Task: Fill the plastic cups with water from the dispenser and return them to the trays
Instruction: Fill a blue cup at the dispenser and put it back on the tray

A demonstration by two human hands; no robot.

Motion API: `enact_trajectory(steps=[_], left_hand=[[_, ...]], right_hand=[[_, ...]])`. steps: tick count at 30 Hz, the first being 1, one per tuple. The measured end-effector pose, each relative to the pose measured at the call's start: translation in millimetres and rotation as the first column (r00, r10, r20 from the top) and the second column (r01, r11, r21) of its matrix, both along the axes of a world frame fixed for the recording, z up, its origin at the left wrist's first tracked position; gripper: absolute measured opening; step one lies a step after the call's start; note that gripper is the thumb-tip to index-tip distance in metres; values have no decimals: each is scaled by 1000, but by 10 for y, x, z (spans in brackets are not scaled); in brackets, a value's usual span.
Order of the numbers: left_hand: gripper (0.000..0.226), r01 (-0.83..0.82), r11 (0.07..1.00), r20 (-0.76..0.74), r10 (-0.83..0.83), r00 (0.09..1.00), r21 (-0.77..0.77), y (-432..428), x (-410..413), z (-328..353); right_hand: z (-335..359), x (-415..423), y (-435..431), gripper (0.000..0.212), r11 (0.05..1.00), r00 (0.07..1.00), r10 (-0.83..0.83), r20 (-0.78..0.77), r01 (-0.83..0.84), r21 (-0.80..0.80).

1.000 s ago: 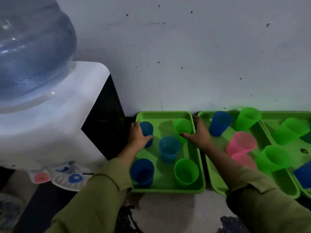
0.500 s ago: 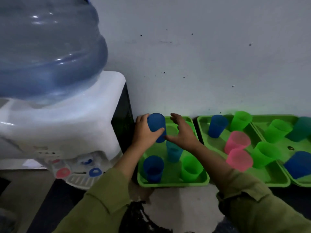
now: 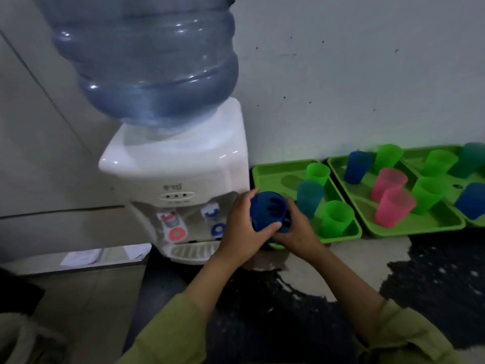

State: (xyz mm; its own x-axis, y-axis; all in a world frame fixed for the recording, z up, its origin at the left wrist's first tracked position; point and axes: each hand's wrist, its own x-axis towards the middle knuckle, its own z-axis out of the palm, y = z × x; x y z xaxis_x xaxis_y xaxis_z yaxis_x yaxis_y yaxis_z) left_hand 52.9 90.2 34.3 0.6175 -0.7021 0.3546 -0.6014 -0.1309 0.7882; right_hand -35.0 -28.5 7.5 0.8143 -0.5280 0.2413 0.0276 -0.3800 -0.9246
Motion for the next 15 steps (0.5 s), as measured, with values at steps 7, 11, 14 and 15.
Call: enact_trajectory(steps=[7,11,14,15], left_hand=[[80,-19,1000,-195,17,981,-7,832,141,-387],[82,-49,998,-312,62,948,50,1176,274,-587],[74,-132,987,-344,155,926,88,1355,395,-708],[70,-168,981,-361,192,913,97,1403,441,-741]], right_hand=[[-342,86,856,67,994,1000,9,-27,-6,105],[-468,263,1208,62,987,996,40,-77,-28,160],[-515,396,1334,67,990,973,104,-208,-81,117],[-532,436,1352,68,985,956,158,-246,-133,113]])
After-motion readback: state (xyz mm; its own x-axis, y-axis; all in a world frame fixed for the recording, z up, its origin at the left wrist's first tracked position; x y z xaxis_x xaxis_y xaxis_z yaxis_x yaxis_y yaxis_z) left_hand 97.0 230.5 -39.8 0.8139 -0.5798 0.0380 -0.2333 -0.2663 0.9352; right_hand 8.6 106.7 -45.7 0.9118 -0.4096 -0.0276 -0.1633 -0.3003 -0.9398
